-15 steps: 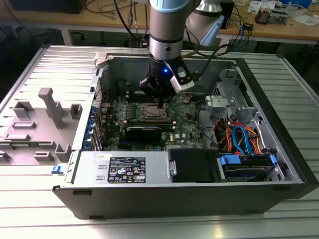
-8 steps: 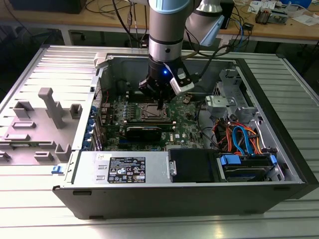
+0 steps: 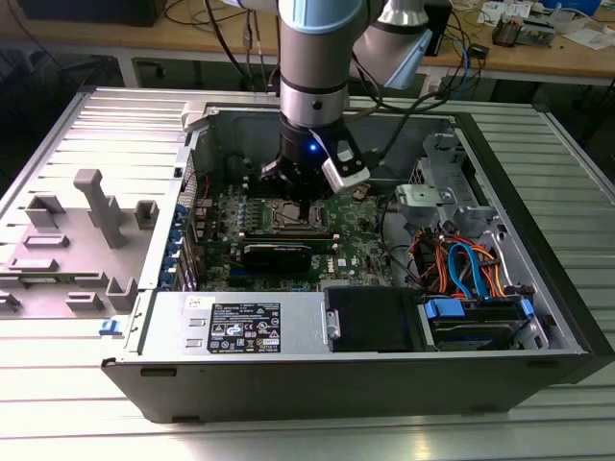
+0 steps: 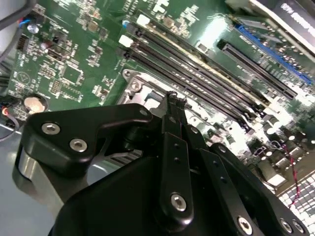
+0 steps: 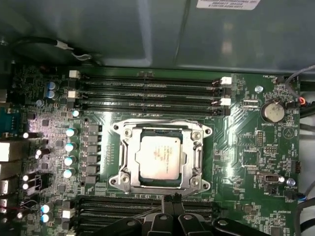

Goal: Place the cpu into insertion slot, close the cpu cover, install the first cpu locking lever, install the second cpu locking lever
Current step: 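Install the second cpu locking lever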

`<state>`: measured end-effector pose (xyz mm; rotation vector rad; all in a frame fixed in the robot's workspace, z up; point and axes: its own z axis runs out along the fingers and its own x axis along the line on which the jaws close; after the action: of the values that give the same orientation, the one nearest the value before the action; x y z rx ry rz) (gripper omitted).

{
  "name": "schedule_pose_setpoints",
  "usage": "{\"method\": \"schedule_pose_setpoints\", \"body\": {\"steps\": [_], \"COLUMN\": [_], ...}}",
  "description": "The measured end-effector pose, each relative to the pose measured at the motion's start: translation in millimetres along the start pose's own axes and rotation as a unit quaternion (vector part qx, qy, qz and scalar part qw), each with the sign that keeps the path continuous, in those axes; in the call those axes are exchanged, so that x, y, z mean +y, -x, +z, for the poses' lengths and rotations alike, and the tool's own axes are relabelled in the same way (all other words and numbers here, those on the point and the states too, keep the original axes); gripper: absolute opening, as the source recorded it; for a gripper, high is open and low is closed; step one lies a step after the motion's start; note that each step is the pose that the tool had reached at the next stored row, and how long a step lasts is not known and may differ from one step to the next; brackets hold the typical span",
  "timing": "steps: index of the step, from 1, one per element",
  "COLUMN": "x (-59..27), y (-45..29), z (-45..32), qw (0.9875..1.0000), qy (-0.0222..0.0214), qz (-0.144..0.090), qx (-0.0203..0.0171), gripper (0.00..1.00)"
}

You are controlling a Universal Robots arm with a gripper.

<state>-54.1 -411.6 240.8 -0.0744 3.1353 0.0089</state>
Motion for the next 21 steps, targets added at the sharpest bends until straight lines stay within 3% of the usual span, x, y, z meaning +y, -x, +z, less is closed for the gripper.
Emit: {"method": "schedule_pose_setpoints", "body": {"steps": [7, 21], "x": [-7.2, -7.1], "y": [-11.3, -13.6], "z": [0.2, 0.1], "qw": [1.0000, 1.0000], "qy": [0.0001, 0.0000], "qz": [0.000, 0.000], "qx": [0.0003, 0.0002], "gripper": [0.11, 0.11]}}
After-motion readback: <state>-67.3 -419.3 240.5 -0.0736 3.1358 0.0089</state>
